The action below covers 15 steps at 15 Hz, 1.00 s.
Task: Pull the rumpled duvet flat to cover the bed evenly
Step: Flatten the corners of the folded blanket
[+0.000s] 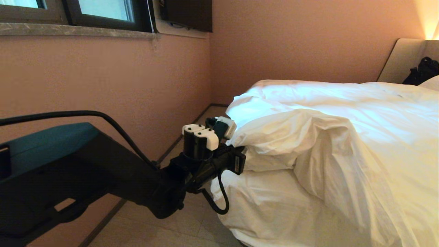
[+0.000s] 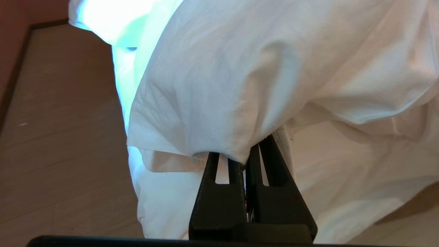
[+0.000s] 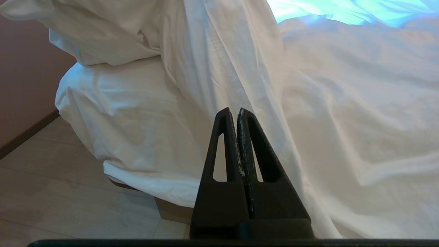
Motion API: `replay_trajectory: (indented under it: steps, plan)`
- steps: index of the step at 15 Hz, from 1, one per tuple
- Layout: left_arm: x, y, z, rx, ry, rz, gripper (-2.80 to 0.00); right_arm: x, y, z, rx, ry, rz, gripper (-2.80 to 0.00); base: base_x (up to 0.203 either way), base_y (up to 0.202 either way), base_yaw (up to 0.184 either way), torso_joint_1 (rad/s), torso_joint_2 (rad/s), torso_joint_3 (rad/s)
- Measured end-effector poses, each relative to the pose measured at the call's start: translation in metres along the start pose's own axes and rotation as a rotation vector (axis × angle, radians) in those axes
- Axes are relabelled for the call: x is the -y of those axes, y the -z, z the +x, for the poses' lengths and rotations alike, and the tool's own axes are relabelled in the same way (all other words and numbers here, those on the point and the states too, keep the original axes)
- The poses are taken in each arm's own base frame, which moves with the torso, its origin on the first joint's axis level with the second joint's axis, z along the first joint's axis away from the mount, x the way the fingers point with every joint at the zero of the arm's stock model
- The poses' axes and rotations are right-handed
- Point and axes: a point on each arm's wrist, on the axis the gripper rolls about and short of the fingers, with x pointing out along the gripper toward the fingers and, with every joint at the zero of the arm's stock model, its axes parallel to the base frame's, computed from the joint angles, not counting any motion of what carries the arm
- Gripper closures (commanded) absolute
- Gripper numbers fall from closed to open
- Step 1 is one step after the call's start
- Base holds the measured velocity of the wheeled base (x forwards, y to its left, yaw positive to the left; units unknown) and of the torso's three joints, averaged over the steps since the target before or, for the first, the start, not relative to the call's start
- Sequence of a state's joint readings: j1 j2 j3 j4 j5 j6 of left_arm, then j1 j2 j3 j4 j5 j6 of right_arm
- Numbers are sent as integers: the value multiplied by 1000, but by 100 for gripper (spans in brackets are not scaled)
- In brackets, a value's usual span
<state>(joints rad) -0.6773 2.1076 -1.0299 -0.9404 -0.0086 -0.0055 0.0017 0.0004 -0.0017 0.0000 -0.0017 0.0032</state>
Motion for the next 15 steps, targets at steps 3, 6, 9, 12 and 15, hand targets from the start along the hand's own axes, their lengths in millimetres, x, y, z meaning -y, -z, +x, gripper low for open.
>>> replay_trajectory:
  steps: [3, 6, 9, 12, 15]
  plan:
    - [-7, 1, -3, -8, 34, -4, 0, 0, 0, 0, 0, 0, 0, 0, 0, 0, 0, 0, 0, 0]
    - [-12, 4, -7, -21, 69, -6, 0, 0, 0, 0, 0, 0, 0, 0, 0, 0, 0, 0, 0, 0]
    - [-14, 6, -11, -33, 110, -5, 0, 0, 0, 0, 0, 0, 0, 0, 0, 0, 0, 0, 0, 0]
    - [-15, 5, -17, -39, 143, -6, 0, 0, 0, 0, 0, 0, 0, 0, 0, 0, 0, 0, 0, 0]
    - [-18, 3, -24, -39, 179, -4, 0, 0, 0, 0, 0, 0, 0, 0, 0, 0, 0, 0, 0, 0]
